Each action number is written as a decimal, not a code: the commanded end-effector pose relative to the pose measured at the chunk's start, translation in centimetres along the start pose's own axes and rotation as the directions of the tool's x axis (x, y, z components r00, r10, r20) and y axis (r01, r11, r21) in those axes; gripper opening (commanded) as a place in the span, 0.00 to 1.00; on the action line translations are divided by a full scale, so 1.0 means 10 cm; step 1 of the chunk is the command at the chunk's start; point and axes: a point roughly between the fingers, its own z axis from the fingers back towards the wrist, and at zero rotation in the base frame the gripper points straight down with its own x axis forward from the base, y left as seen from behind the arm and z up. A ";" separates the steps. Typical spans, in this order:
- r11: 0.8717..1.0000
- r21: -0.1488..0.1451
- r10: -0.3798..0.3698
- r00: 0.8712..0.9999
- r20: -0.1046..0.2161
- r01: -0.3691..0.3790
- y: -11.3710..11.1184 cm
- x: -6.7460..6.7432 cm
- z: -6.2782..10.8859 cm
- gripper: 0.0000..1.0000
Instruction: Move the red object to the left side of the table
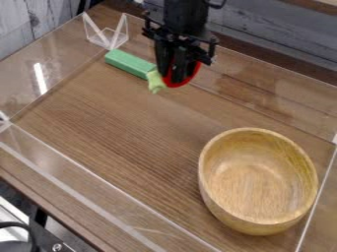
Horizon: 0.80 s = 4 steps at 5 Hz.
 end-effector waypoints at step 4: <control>1.000 0.001 -0.004 0.997 0.072 0.004 0.01 -0.02 0.00 0.00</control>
